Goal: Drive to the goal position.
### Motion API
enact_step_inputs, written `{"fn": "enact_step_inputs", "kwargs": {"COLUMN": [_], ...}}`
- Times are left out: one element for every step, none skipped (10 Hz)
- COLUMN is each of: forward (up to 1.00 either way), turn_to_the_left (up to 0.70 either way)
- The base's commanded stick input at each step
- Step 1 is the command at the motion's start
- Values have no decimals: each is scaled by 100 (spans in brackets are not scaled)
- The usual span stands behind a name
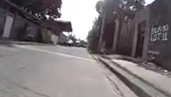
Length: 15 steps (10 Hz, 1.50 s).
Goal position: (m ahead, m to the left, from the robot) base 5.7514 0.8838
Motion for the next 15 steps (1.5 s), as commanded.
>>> {"fn": "enact_step_inputs", "kwargs": {"forward": [100,100,100,100,100,100,100,100,100,100,100,100,100,100,100], "turn_to_the_left": [-40,-33,-13,0,0,0,0,0,0,0,0,0,0,0,0]}}
